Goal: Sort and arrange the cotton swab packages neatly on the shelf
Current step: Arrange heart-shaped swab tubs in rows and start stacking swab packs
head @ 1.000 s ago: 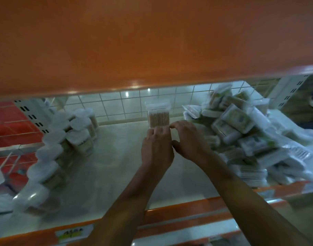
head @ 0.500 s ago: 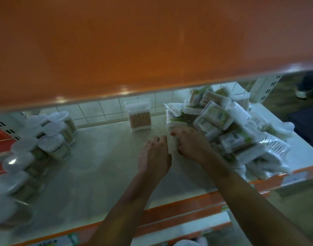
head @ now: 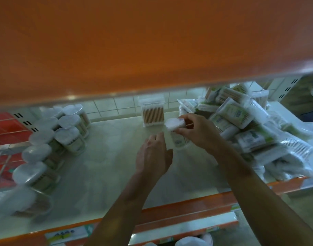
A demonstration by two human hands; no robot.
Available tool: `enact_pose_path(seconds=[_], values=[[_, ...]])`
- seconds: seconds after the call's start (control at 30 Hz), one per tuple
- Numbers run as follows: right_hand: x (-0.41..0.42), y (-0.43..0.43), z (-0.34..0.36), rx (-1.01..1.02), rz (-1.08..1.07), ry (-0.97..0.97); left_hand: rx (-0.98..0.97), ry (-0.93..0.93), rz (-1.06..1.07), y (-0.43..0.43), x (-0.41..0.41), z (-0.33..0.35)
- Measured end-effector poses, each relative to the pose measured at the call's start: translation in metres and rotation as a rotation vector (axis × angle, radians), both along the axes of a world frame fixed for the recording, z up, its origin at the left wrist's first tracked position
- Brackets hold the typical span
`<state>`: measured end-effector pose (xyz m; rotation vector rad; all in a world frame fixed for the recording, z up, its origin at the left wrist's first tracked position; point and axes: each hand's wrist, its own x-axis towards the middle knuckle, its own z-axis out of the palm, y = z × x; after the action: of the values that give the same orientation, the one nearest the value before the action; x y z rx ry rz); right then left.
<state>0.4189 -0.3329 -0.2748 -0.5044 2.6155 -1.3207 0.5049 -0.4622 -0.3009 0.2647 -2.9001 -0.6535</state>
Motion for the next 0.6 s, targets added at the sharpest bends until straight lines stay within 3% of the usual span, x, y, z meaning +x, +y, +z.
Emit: enact_pose_path(seconds=[0.13, 0.33, 0.6], values=[[0.002, -0.01, -0.002, -0.244, 0.006, -0.214, 0.009, 0.017, -0.005, -0.01, 0.005, -0.003], [0.005, -0.029, -0.003, -0.414, 0.066, -0.384, 0.086, 0.051, -0.003, -0.023, 0.015, -0.002], [0.016, -0.064, -0.008, -0.401, 0.175, -0.334, 0.132, 0.044, 0.083, -0.051, 0.032, -0.002]])
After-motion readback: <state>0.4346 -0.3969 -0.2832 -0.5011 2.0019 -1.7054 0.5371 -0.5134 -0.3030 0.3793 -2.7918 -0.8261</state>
